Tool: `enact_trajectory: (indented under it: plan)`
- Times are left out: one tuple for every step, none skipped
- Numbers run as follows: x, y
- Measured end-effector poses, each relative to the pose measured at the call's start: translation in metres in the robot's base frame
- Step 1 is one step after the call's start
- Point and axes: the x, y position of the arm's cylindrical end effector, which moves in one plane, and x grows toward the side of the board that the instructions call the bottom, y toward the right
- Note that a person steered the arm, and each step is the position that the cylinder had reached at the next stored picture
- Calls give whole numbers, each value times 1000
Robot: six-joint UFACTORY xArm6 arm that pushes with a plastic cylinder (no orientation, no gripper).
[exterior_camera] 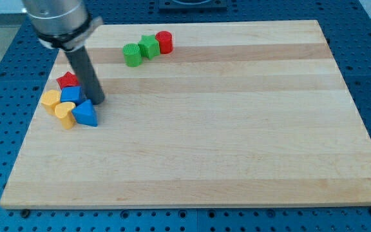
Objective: Move the red circle to the right of the green star
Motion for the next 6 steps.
enact_trajectory:
  plan:
    - [-15,84]
    - [-73,146]
    - [-131,181]
    - [-192,202]
    - [-197,161]
    - [-178,106]
